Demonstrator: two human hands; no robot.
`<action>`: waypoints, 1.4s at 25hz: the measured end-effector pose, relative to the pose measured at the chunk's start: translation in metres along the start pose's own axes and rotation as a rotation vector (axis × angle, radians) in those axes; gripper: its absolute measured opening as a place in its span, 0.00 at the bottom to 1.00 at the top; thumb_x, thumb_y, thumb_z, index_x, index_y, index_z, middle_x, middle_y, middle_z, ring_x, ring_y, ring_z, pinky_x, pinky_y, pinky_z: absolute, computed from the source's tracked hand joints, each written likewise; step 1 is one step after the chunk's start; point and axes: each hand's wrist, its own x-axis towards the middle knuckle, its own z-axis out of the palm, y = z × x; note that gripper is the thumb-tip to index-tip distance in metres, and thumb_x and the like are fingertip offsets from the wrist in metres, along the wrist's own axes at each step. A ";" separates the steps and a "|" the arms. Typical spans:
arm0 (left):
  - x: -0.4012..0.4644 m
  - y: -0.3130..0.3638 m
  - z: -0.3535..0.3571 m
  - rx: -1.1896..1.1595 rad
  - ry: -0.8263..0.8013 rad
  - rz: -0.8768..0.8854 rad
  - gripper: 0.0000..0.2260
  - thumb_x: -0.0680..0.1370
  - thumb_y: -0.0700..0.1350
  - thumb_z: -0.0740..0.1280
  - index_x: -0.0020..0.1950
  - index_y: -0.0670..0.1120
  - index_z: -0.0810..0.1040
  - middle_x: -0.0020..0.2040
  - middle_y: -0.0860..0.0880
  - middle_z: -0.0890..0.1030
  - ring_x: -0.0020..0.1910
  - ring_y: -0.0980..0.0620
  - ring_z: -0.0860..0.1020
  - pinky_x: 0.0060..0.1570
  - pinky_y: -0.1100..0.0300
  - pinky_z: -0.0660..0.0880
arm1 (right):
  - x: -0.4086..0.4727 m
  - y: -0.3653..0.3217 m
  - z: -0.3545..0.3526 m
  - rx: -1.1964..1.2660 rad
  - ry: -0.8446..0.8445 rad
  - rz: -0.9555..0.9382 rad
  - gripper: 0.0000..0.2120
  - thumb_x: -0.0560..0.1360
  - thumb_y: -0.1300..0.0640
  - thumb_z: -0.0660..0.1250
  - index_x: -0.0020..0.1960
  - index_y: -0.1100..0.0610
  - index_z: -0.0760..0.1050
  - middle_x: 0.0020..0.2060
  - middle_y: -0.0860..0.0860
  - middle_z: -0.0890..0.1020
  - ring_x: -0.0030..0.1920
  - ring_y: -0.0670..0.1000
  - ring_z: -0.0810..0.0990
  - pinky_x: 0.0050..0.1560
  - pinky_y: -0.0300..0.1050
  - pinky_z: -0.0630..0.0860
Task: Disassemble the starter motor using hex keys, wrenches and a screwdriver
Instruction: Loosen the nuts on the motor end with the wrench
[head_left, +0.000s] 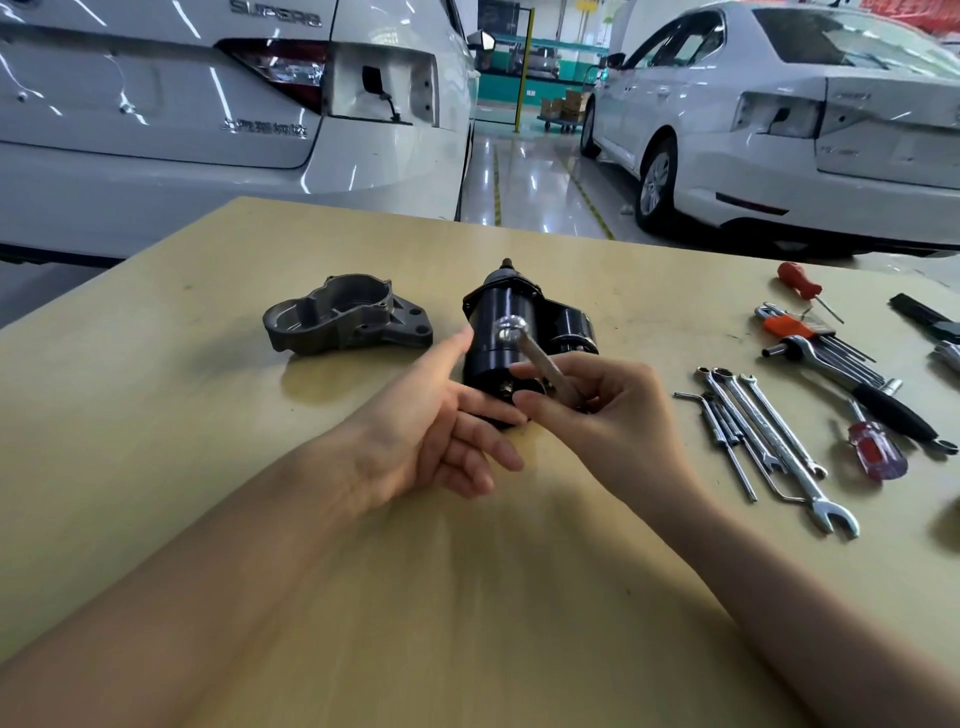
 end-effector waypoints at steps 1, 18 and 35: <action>0.000 0.001 -0.003 0.034 0.064 0.007 0.36 0.79 0.66 0.46 0.51 0.37 0.81 0.30 0.42 0.81 0.21 0.49 0.75 0.22 0.64 0.71 | 0.001 0.000 -0.001 -0.028 0.023 0.005 0.13 0.68 0.63 0.75 0.39 0.44 0.81 0.21 0.39 0.70 0.24 0.40 0.65 0.28 0.28 0.61; -0.002 0.002 0.003 -0.031 0.021 0.034 0.31 0.80 0.61 0.49 0.50 0.36 0.79 0.33 0.41 0.83 0.21 0.50 0.76 0.24 0.64 0.73 | 0.001 0.009 0.007 -0.059 -0.001 -0.062 0.11 0.69 0.60 0.75 0.41 0.43 0.82 0.24 0.46 0.76 0.25 0.41 0.67 0.29 0.32 0.63; 0.001 -0.004 0.003 0.052 0.180 0.156 0.28 0.80 0.61 0.54 0.45 0.40 0.82 0.34 0.39 0.83 0.22 0.48 0.76 0.24 0.62 0.73 | 0.001 0.003 0.009 -0.045 -0.039 -0.061 0.14 0.70 0.60 0.73 0.44 0.40 0.83 0.34 0.43 0.84 0.31 0.49 0.80 0.31 0.41 0.74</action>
